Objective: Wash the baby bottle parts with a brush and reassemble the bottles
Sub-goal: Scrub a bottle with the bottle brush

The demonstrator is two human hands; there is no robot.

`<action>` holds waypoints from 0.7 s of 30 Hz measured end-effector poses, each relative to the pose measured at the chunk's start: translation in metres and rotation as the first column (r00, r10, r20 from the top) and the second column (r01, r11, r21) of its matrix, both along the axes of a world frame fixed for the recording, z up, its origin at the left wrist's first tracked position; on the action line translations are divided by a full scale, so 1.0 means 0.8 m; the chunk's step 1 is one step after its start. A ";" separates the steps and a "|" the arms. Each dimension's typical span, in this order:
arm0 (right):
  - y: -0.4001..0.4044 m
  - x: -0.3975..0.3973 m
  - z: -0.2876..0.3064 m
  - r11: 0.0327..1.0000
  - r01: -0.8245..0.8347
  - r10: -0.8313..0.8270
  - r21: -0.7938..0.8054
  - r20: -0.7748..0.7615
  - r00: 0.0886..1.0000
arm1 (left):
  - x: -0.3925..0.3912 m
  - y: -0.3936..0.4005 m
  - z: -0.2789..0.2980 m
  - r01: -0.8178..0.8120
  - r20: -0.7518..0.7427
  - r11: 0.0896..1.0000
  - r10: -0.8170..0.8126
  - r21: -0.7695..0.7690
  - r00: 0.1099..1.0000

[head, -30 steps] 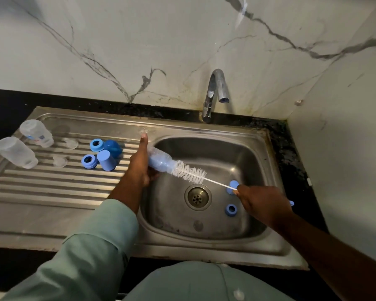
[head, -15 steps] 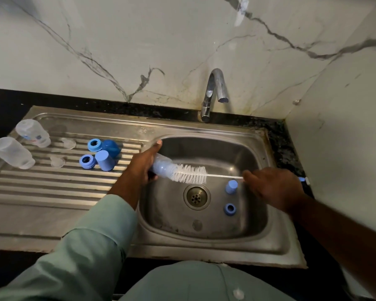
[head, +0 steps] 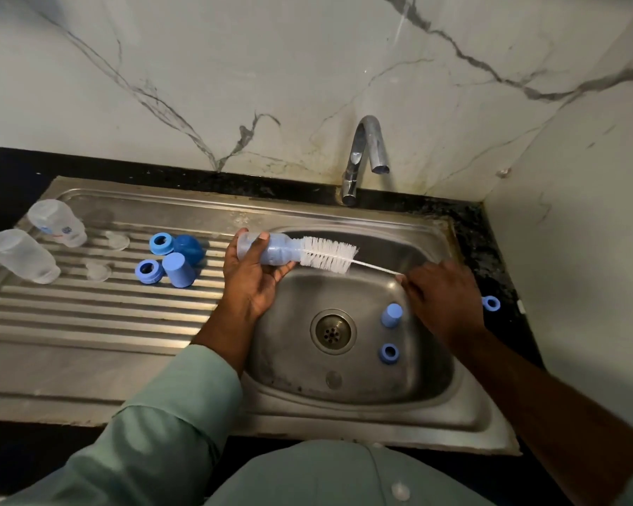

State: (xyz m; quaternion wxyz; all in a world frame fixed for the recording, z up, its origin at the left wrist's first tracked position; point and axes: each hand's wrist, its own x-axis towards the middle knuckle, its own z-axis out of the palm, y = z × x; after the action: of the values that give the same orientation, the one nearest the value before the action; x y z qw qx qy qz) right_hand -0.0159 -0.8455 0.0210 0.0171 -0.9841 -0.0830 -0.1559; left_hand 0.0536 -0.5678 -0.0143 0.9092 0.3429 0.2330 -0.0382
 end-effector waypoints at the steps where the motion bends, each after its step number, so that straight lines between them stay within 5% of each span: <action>1: 0.002 -0.002 0.003 0.996 -0.063 0.066 -0.062 0.045 0.997 | 0.000 -0.003 0.001 -0.037 -0.001 0.999 0.037 -0.001 0.999; 4: 0.009 -0.006 0.018 0.961 -0.253 0.254 -0.111 -0.010 0.967 | 0.000 -0.004 -0.001 -0.063 0.016 0.998 0.063 0.008 0.998; 6: 0.000 -0.003 0.027 0.930 -0.367 0.367 0.020 -0.067 0.928 | -0.002 -0.001 -0.005 -0.055 0.024 0.998 0.056 -0.015 0.998; 9: -0.017 0.025 0.050 0.857 -0.198 0.306 0.476 -0.159 0.939 | -0.007 -0.003 -0.013 0.075 0.052 0.997 -0.074 -0.011 0.996; 10: -0.023 0.039 0.053 0.852 -0.088 0.221 0.516 -0.203 0.954 | -0.008 -0.005 -0.015 0.118 0.061 0.993 -0.119 0.022 0.991; 13: -0.039 0.064 0.046 0.940 0.115 0.076 0.321 -0.526 0.847 | -0.006 -0.010 -0.016 0.162 0.129 0.980 -0.177 0.115 0.976; 16: -0.028 0.048 0.036 0.982 0.022 0.129 0.188 -0.749 0.650 | -0.004 -0.011 -0.004 0.116 0.144 0.993 -0.117 0.012 0.983; 21: -0.003 0.020 0.072 0.848 -0.355 0.524 0.395 -0.516 0.678 | 0.000 -0.002 -0.013 -0.020 0.052 1.000 0.020 0.008 0.998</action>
State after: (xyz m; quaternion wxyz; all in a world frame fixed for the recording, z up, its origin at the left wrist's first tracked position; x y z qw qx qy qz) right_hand 0.0002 -0.8480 0.0784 0.2100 -0.9195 -0.2876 0.1665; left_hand 0.0533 -0.5693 -0.0244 0.9139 0.3451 0.2128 -0.0191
